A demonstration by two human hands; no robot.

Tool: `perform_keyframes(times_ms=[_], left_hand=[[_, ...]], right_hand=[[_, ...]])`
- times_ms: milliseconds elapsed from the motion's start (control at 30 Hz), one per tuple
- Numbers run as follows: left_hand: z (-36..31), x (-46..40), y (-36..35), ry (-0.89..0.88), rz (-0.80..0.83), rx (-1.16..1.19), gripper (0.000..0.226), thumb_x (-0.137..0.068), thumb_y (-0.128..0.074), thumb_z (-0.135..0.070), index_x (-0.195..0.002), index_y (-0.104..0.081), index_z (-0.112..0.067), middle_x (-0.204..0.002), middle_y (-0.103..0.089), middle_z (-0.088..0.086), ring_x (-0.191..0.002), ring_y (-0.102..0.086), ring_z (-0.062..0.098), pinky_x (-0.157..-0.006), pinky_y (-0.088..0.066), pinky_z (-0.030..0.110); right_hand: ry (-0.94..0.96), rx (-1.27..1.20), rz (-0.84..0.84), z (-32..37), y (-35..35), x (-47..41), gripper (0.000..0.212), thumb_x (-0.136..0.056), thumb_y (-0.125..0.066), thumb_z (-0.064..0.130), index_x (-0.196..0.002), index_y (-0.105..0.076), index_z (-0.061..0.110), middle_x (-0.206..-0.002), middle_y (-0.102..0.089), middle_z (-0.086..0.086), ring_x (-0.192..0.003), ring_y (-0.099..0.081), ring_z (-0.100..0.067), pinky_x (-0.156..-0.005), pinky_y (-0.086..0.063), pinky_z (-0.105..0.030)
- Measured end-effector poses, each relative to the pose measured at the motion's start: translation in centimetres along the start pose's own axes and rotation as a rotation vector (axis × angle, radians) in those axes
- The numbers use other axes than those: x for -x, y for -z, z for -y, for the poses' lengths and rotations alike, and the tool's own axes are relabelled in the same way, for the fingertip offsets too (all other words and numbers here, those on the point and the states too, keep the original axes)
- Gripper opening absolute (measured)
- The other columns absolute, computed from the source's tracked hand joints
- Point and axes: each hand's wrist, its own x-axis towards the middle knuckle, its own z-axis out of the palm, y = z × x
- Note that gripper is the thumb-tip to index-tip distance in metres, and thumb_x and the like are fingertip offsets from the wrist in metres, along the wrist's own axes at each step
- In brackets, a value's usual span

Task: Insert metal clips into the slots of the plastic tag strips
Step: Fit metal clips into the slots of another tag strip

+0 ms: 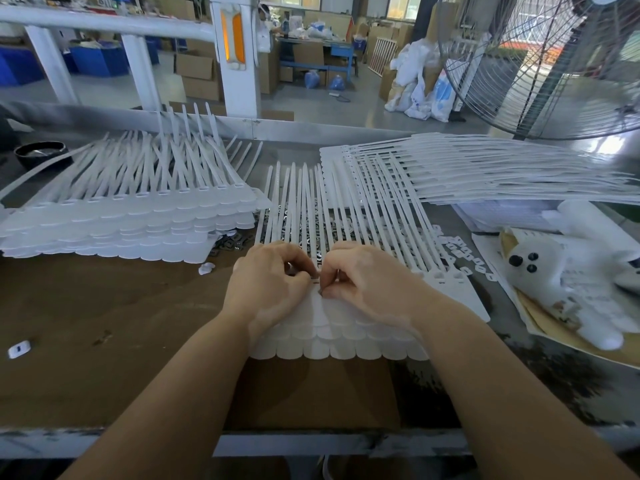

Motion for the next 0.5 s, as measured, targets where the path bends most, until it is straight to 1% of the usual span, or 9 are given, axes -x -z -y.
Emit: perform_keyframes(times_ms=[67,133,167,233,300,433,500], left_hand=[[0.0,0.01,0.01,0.0,-0.001,-0.003,0.028,-0.078,-0.059,-0.015,-0.063,-0.059,-0.038,-0.077,-0.057,-0.019,-0.089,-0.052,0.012,-0.092,-0.042,0.047],[0.04,0.05,0.04,0.002,-0.002,-0.006,0.027,-0.079,-0.059,-0.015,-0.063,-0.058,-0.038,-0.077,-0.057,-0.019,-0.089,-0.051,0.012,-0.093,-0.042,0.046],[0.08,0.07,0.05,0.001,-0.002,-0.006,0.027,-0.079,-0.059,-0.016,-0.064,-0.059,-0.038,-0.077,-0.057,-0.019,-0.089,-0.052,0.011,-0.093,-0.042,0.046],[0.1,0.05,0.02,-0.003,-0.002,-0.002,0.026,-0.078,-0.059,-0.016,-0.064,-0.06,-0.037,-0.078,-0.058,-0.018,-0.089,-0.052,0.012,-0.092,-0.042,0.046],[0.11,0.03,-0.01,-0.003,-0.001,0.002,0.026,-0.079,-0.06,-0.015,-0.064,-0.06,-0.036,-0.078,-0.059,-0.018,-0.089,-0.053,0.012,-0.092,-0.043,0.046],[0.14,-0.02,-0.05,-0.004,0.004,-0.006,0.025,-0.079,-0.059,-0.016,-0.065,-0.06,-0.037,-0.079,-0.058,-0.019,-0.091,-0.052,0.012,-0.092,-0.043,0.046],[0.14,-0.03,-0.05,0.0,0.004,-0.003,0.024,-0.078,-0.058,-0.016,-0.066,-0.06,-0.036,-0.079,-0.058,-0.019,-0.092,-0.052,0.013,-0.093,-0.043,0.045]], right_hand=[[0.009,0.009,-0.022,0.04,-0.1,0.09,0.012,-0.084,-0.066,0.013,-0.078,-0.058,0.02,-0.083,-0.049,0.011,-0.078,-0.05,-0.008,-0.081,-0.046,-0.031],[0.014,0.004,-0.055,-0.01,-0.14,0.13,0.004,-0.083,-0.067,0.013,-0.084,-0.066,0.016,-0.084,-0.053,0.01,-0.08,-0.053,-0.008,-0.081,-0.046,-0.03],[0.013,0.008,-0.065,-0.01,-0.17,0.16,0.005,-0.082,-0.068,0.013,-0.087,-0.068,0.014,-0.085,-0.054,0.009,-0.08,-0.053,-0.009,-0.082,-0.046,-0.03],[0.009,0.014,-0.073,-0.1,-0.19,0.25,0.003,-0.082,-0.068,0.013,-0.085,-0.069,0.013,-0.082,-0.052,0.011,-0.077,-0.051,-0.006,-0.081,-0.046,-0.03],[0.005,0.025,-0.064,-0.07,-0.16,0.29,0.002,-0.083,-0.067,0.014,-0.082,-0.066,0.014,-0.081,-0.049,0.012,-0.075,-0.047,-0.004,-0.08,-0.046,-0.03],[0.005,0.084,-0.046,0.1,-0.29,0.24,0.014,-0.087,-0.062,0.017,-0.078,-0.052,0.021,-0.087,-0.049,0.008,-0.08,-0.046,-0.009,-0.079,-0.044,-0.031],[0.02,0.118,-0.061,0.19,-0.48,0.39,0.013,-0.089,-0.059,0.017,-0.079,-0.051,0.021,-0.088,-0.05,0.006,-0.081,-0.047,-0.011,-0.079,-0.043,-0.032]])
